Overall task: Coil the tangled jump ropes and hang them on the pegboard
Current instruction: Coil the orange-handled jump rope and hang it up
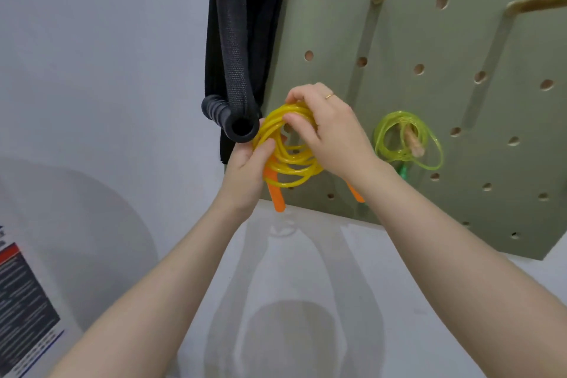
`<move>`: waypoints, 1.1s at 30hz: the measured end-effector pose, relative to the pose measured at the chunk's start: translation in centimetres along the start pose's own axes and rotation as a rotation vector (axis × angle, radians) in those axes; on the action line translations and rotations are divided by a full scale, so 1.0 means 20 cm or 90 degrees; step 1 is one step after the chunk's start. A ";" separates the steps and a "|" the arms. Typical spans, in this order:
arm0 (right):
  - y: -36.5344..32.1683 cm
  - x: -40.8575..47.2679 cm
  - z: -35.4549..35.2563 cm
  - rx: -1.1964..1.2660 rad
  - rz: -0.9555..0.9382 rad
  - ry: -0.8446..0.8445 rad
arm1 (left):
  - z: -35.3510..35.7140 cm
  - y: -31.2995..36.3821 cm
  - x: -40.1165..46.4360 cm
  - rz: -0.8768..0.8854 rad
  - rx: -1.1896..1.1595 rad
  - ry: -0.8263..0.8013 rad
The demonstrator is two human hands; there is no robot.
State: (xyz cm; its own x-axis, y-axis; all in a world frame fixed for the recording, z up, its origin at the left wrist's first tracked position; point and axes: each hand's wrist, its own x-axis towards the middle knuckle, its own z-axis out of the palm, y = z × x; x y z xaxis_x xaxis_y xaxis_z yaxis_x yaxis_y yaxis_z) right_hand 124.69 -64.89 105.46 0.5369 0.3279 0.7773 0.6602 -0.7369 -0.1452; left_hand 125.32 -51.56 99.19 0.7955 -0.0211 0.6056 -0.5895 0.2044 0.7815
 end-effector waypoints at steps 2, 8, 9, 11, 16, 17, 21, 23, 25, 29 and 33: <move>0.04 0.09 0.00 0.011 0.018 -0.002 | 0.02 -0.02 0.06 -0.006 0.032 0.039; 0.24 0.14 0.14 -0.095 0.097 -0.035 | 0.07 -0.13 0.15 -0.092 0.074 0.084; 0.26 0.13 0.16 -0.147 0.083 0.000 | 0.07 -0.13 0.17 -0.065 0.102 0.093; 0.29 0.13 0.20 -0.200 0.070 0.079 | 0.08 -0.14 0.22 -0.005 0.187 0.107; 0.29 0.12 0.29 -0.252 0.052 0.136 | 0.09 -0.19 0.31 0.018 0.435 0.186; 0.27 0.12 0.30 -0.217 0.063 0.120 | 0.10 -0.18 0.32 -0.010 0.457 0.200; 0.26 0.05 0.33 -0.196 0.084 0.088 | 0.16 -0.09 0.36 -0.073 0.387 0.195; 0.26 0.04 0.33 -0.207 0.100 0.064 | 0.19 -0.06 0.32 -0.086 0.323 0.119; 0.25 0.03 0.30 -0.201 0.114 0.007 | 0.21 -0.04 0.30 -0.095 0.328 0.068; 0.24 -0.02 0.18 -0.109 0.127 -0.188 | 0.19 -0.05 0.25 -0.026 0.371 0.060; 0.20 -0.13 0.13 -0.060 0.041 -0.040 | 0.12 -0.07 0.19 -0.038 0.220 0.093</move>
State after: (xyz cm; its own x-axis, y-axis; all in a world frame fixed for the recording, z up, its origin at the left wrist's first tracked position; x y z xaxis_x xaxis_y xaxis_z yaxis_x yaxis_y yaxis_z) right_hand 127.29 -67.11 101.28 0.6106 0.3120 0.7279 0.5725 -0.8090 -0.1335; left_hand 128.88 -54.21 100.72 0.8263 0.1224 0.5497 -0.5347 -0.1357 0.8340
